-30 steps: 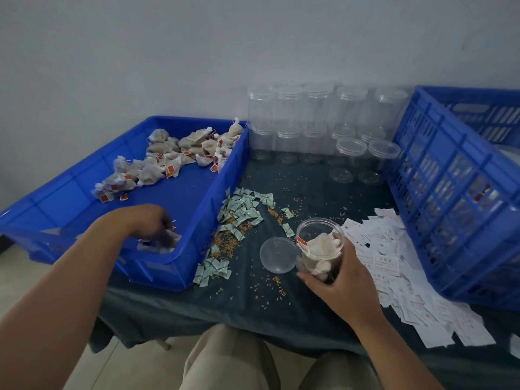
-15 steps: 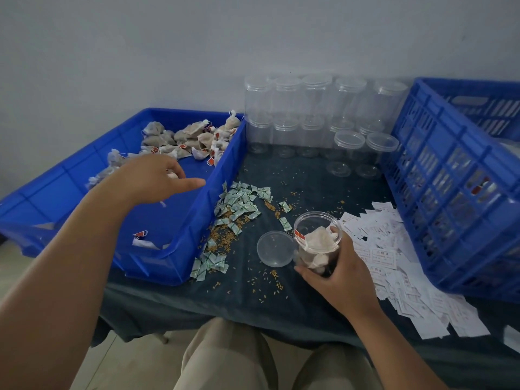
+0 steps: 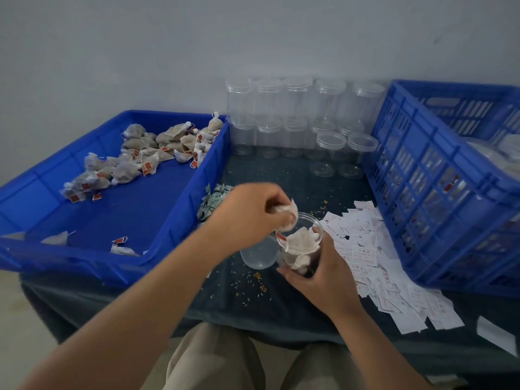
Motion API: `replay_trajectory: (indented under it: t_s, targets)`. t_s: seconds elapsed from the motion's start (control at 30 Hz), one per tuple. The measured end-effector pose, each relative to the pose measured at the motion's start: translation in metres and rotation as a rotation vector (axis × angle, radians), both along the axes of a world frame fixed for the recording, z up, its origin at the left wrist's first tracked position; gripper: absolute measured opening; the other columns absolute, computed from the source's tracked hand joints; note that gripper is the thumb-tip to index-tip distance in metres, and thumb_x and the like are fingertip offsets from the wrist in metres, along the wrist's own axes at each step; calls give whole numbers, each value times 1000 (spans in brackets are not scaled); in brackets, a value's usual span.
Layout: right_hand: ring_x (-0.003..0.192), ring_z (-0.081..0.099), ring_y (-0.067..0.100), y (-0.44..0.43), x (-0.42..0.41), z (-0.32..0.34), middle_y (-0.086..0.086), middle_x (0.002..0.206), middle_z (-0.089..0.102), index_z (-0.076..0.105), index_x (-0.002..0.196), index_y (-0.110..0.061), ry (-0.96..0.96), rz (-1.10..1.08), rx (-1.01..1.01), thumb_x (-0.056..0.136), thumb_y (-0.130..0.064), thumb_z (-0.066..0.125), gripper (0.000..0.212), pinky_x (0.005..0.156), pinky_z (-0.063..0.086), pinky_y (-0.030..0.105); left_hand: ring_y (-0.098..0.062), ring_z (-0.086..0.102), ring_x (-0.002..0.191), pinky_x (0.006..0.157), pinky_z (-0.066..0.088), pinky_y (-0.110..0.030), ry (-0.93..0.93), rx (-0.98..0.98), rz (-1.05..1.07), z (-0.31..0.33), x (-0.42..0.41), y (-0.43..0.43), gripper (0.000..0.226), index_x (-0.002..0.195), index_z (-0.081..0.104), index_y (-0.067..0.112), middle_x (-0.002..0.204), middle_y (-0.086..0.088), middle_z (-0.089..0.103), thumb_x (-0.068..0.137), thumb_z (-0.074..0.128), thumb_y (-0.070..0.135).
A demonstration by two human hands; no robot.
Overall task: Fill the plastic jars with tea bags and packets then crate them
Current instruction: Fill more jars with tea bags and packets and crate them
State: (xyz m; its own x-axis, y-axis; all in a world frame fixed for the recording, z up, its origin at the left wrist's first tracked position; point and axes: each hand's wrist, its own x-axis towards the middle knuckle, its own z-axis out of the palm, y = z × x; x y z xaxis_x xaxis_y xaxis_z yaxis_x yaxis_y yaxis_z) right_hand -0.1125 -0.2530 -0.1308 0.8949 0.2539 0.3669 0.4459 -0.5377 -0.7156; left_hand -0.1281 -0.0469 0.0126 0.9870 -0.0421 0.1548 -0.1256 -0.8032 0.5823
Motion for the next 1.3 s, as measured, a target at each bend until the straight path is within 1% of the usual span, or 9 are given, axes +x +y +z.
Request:
replay_trajectory:
  t_s: [0.2, 0.3, 0.4, 0.5, 0.6, 0.73, 0.9, 1.07, 1.3]
  targets:
    - [109, 67, 3, -1, 2, 0, -27, 123, 63, 37, 144, -42, 23, 20, 21, 69, -75, 84, 94, 84, 63, 39, 2, 55, 109, 98, 49, -25, -115, 4, 1, -25, -3, -11, 43, 136, 63, 37, 120, 19, 62, 100, 55, 60]
    - [107, 70, 7, -2, 4, -2, -20, 122, 68, 37, 145, -37, 27, 19, 2, 69, -75, 84, 97, 82, 62, 40, -2, 52, 120, 107, 41, -32, -151, 270, -139, -25, -13, -3, 49, 123, 70, 38, 120, 22, 68, 96, 47, 72]
    - [102, 71, 11, -3, 4, -6, -16, 119, 69, 37, 147, -32, -5, 17, -30, 71, -71, 80, 96, 78, 62, 37, -8, 38, 143, 122, 20, -37, -61, 533, -295, -37, -21, -10, 59, 135, 64, 35, 136, 16, 65, 102, 32, 72]
    - [94, 70, 10, -3, 4, -9, -11, 116, 69, 38, 150, -24, -36, 2, -49, 72, -68, 75, 97, 71, 58, 31, -12, 51, 135, 128, 12, -34, -75, 611, -317, -42, -18, -26, 65, 136, 64, 23, 132, 5, 69, 106, 25, 66]
    - [81, 70, 16, -3, 5, -9, -15, 109, 62, 40, 149, -22, -46, -4, -41, 74, -70, 66, 92, 64, 48, 26, -18, 60, 96, 122, 23, -33, -114, 657, -324, -37, -17, -43, 62, 103, 66, 15, 98, 1, 68, 109, 22, 58]
    - [90, 71, 14, -6, 8, -11, -20, 108, 64, 33, 147, -32, 8, 1, 0, 71, -75, 75, 97, 66, 56, 32, -17, 58, 95, 116, 34, -40, -187, 517, -325, -36, -14, -42, 52, 95, 68, 18, 94, 3, 67, 111, 25, 43]
    - [112, 60, -3, -4, 7, -6, -31, 127, 55, 35, 147, -38, 47, -19, 31, 66, -79, 82, 102, 85, 56, 25, -1, 57, 82, 74, 44, -21, -319, 73, 158, -54, 13, 3, 30, 97, 71, 26, 91, 13, 65, 109, 46, 37]
    - [108, 57, -8, -3, 5, -4, -44, 120, 49, 35, 145, -40, 42, -33, 12, 64, -84, 78, 102, 85, 54, 22, -31, 66, 109, 81, 56, -43, 199, 529, 341, -86, 56, 65, 32, 129, 65, 20, 125, -9, 67, 99, 55, 15]
    - [111, 49, -15, -3, 7, -5, -57, 120, 44, 31, 146, -44, 23, -34, 17, 65, -82, 81, 102, 86, 50, 19, -30, 60, 115, 87, 56, -42, 92, 469, 388, -118, 74, 82, 21, 121, 73, 27, 122, -7, 66, 102, 65, 33]
